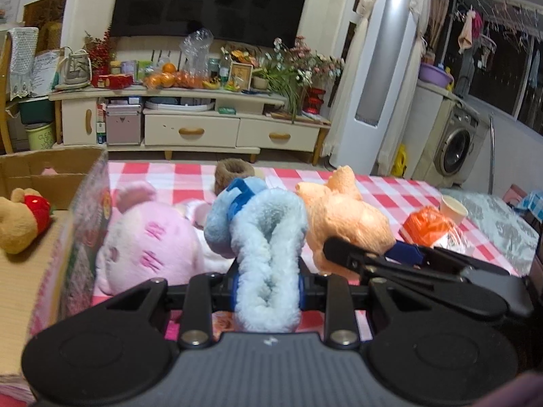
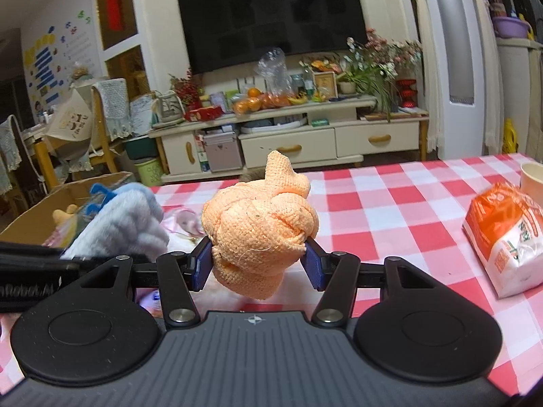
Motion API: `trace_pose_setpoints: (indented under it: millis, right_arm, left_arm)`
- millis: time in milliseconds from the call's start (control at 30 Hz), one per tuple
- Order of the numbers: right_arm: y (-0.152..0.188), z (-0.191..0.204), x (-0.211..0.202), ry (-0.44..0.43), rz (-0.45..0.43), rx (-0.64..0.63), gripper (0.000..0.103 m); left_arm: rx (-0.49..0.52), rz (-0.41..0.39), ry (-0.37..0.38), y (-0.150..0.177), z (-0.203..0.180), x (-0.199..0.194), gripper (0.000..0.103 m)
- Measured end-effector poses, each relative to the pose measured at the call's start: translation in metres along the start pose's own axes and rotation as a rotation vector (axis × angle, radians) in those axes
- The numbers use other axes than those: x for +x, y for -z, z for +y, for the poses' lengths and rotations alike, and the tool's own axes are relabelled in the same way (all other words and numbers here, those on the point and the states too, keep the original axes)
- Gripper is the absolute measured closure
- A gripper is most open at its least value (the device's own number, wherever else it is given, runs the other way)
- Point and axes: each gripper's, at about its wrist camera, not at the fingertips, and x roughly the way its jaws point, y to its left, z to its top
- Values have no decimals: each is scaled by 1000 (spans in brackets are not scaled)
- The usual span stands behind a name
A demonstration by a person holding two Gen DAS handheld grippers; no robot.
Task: Organize soft objects
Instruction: 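Carry the headband and orange plush into the box and open both tools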
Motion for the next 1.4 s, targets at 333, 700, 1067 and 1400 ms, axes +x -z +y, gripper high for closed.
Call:
trace_pose_setpoints:
  millis: [333,700,1067,1400]
  right_arm:
    - [-5,22,-6,-57,-38,-58,34]
    - [-22,70,2,-155,-80,-141,34]
    - [-28,108,17,-284,-81,-242,34]
    - [-25,131,34,-364,-40,-299,34]
  left_arm:
    - [-51,-65,-37,-5,30,-24,76]
    - [-137,-127,-146,-13,79,-47,76]
    - [-259,-162,-277,-17,129,-64,76]
    - [-327,-130,-361,-14,161,-67,75]
